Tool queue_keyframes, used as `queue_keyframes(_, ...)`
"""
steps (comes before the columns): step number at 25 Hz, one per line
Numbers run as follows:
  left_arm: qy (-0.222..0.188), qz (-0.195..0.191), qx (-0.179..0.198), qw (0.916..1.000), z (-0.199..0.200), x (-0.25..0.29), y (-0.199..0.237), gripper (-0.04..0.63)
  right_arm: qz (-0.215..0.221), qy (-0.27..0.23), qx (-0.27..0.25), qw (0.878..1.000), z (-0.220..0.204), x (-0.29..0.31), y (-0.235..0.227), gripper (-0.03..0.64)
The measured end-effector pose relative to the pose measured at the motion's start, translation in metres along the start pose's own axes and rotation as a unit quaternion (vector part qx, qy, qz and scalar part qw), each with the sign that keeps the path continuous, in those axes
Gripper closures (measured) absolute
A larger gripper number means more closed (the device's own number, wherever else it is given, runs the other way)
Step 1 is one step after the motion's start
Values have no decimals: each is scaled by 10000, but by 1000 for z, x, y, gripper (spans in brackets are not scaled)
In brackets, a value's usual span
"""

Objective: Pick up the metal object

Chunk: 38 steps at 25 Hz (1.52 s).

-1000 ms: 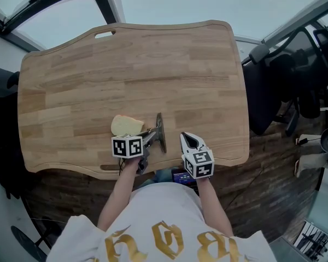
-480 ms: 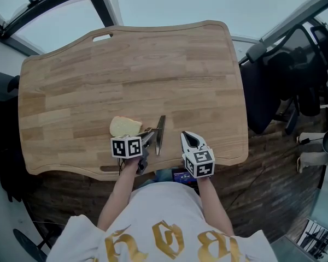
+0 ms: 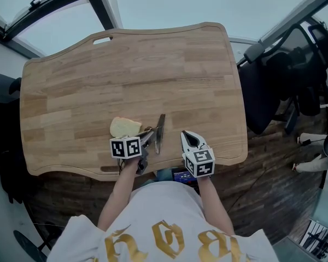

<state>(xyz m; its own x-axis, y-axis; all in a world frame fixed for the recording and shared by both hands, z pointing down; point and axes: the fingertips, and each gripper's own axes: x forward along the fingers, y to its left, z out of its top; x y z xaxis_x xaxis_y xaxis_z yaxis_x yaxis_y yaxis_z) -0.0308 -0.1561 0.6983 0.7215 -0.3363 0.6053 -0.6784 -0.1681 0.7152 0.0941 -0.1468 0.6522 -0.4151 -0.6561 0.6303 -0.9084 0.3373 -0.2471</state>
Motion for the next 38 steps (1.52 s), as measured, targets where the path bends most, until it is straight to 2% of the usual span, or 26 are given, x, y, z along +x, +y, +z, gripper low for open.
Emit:
queue_keyframes(19, -877, -419, -10, 9953, 31, -36, -23, 554, -75, -309, -322, 9990, 23, -24, 12, 604)
queue_keyframes(28, -1340, -650, 168, 9887, 40, -64, -43, 554, -96, -508, -630, 9967, 30, -40, 30, 606)
queue_keyframes(32, -1438, -582, 471, 9868, 40, -78, -47, 554, -127, -661, -727, 9951, 37, -46, 35, 606)
queue_keyframes(38, -1698, -751, 524, 9812, 42, -94, -57, 554, -173, -993, -758, 9920, 58, -57, 37, 606)
